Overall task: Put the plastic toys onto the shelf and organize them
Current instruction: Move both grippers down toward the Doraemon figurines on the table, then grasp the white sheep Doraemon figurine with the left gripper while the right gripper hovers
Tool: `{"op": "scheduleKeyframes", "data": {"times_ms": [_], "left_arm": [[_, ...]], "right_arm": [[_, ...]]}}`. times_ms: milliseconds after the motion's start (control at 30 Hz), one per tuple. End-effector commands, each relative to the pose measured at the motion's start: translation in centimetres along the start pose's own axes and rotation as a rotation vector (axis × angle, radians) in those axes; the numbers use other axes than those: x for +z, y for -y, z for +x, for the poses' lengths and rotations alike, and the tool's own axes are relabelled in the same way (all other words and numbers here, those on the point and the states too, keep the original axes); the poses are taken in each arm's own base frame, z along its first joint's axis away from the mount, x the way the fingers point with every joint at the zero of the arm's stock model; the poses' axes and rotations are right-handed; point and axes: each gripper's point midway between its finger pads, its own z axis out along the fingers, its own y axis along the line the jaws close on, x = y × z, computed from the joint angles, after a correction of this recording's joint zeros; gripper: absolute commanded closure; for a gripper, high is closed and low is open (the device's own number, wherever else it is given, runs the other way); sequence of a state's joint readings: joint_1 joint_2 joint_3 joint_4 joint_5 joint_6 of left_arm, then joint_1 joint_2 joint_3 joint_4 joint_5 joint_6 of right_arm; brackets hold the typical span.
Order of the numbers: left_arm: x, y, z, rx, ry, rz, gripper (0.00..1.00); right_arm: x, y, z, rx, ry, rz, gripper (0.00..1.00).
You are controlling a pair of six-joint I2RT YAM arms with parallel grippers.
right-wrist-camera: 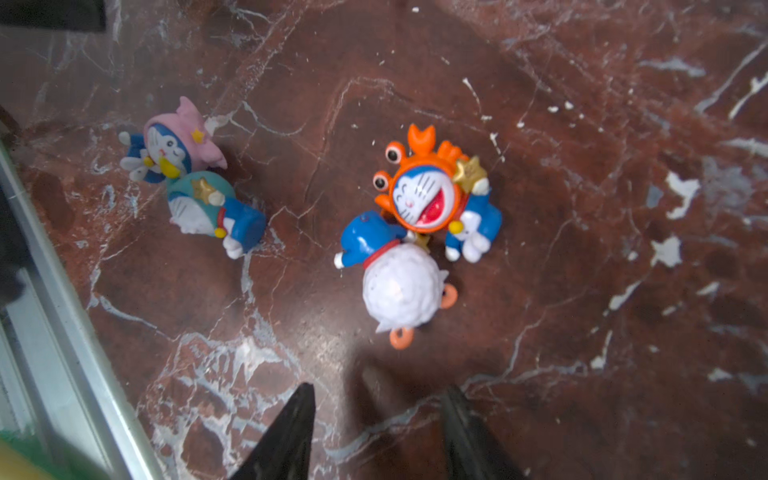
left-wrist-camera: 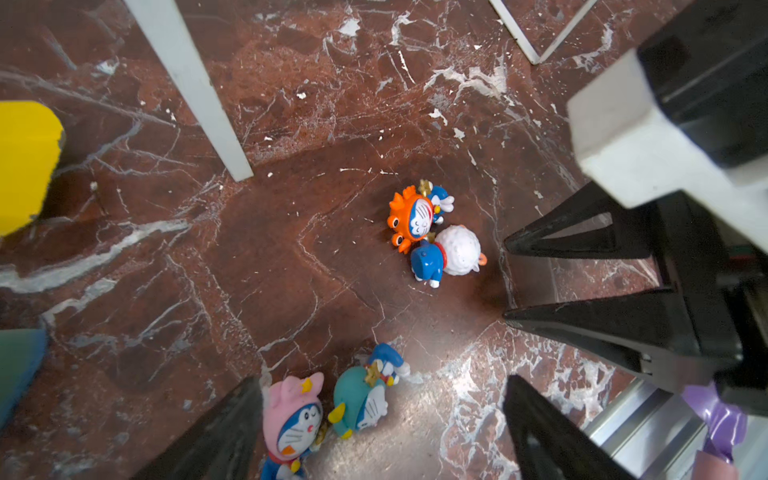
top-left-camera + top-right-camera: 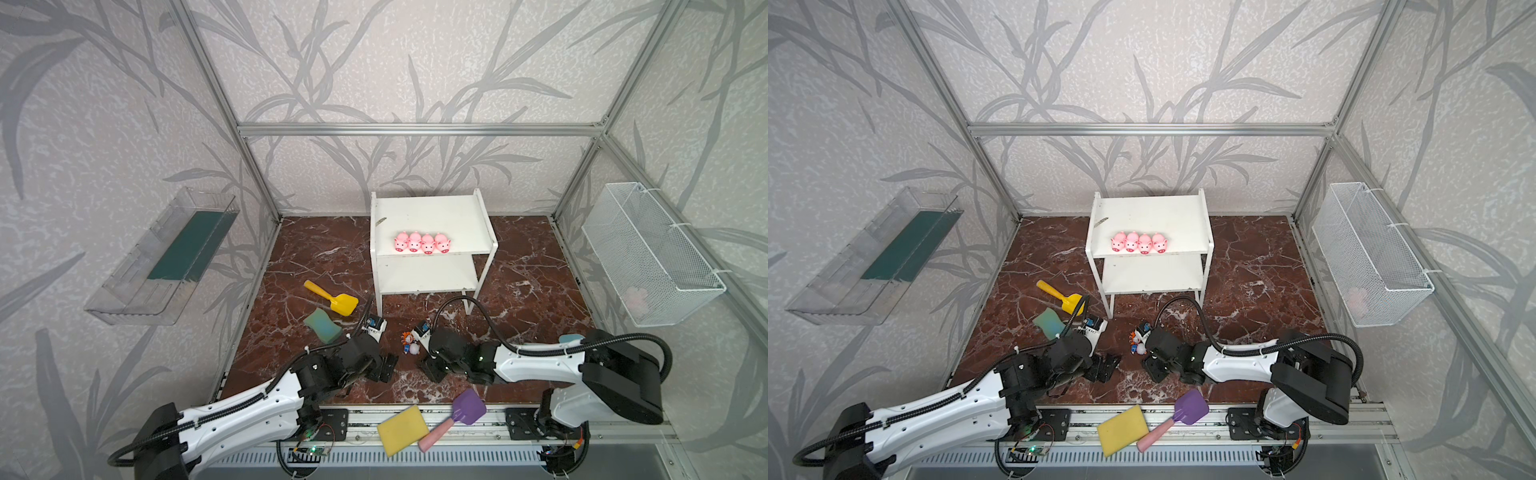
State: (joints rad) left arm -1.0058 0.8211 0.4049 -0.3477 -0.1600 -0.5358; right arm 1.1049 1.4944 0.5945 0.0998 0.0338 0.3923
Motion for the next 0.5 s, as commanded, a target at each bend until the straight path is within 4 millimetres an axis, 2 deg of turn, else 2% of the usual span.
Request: {"op": "scheduleKeyframes", "data": {"times_ms": [0,267,467], "left_arm": [[1.0,0.0,-1.4,0.005,0.041,-0.044,0.18],[3.9,0.5,-2.9,-0.024,0.092,-0.083,0.42],[5.6,0.9,-3.8,-0.027,0.126,-0.095,0.48]], "right_arm": [[0.2,0.9,0.2,0.014,-0.005,0.027,0.52],[-0.6,1.4,2.6,0.061,-0.022,0.003,0.58],[-1.8,2.2,4.0,0.086,-0.010,0.012,0.60]]}}
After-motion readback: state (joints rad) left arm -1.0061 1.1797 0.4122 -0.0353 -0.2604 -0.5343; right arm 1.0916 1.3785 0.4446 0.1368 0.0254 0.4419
